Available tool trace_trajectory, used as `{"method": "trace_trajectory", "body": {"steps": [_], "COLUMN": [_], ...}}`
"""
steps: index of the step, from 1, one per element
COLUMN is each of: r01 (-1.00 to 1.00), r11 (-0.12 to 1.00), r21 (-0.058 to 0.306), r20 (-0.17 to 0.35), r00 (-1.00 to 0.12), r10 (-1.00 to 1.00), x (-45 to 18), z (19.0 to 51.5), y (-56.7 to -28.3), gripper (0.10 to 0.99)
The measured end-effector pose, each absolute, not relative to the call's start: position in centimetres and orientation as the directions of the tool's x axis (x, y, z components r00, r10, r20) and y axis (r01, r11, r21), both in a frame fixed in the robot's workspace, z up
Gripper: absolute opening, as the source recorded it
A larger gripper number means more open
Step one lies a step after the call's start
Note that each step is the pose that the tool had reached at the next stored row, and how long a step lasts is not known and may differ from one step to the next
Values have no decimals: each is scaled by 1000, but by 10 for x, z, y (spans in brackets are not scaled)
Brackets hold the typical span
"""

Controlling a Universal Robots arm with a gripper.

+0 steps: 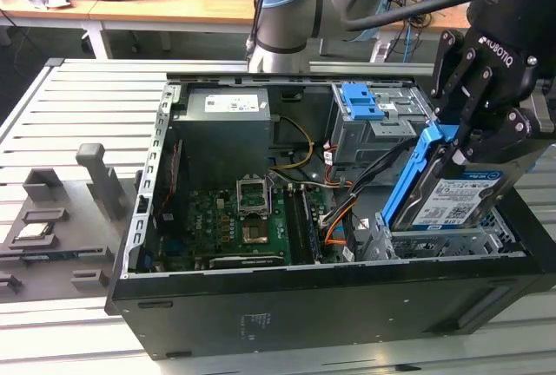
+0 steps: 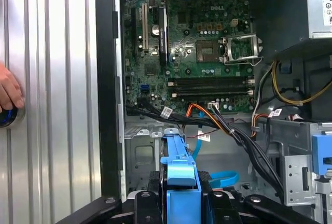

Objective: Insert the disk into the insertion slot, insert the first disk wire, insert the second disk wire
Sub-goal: 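Insert the disk into the insertion slot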

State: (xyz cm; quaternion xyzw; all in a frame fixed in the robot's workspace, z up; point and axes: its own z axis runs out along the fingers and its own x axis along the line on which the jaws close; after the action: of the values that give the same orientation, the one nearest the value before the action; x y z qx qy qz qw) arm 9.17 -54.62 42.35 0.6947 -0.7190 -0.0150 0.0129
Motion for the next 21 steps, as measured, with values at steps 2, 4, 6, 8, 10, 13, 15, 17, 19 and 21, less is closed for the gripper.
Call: {"method": "trace_trajectory", "body": {"steps": [2, 4, 6, 8, 10, 13, 15, 17, 19, 21], "r01": [-999, -999, -999, -999, -999, -999, -999, -999, -999, -999], "r11": [34, 34, 34, 34, 34, 34, 34, 34, 34, 34], "r21": [39, 39, 39, 39, 40, 39, 39, 39, 39, 39], "r20": [-2, -2, -2, -2, -2, -2, -2, -2, -2, -2], "r00": [-34, -34, -35, -34, -34, -34, -34, -34, -35, -34], "r10": [-999, -999, -999, -999, -999, -999, -999, -999, -999, -999], "x": [92, 92, 92, 92, 92, 92, 92, 92, 92, 92], "z": [417, 412, 407, 402, 397, 392, 392, 392, 392, 392], "y": [-546, -546, -546, -546, -546, -546, -546, -546, -546, -546], "gripper": [369, 369, 369, 369, 369, 369, 369, 369, 376, 443]}}
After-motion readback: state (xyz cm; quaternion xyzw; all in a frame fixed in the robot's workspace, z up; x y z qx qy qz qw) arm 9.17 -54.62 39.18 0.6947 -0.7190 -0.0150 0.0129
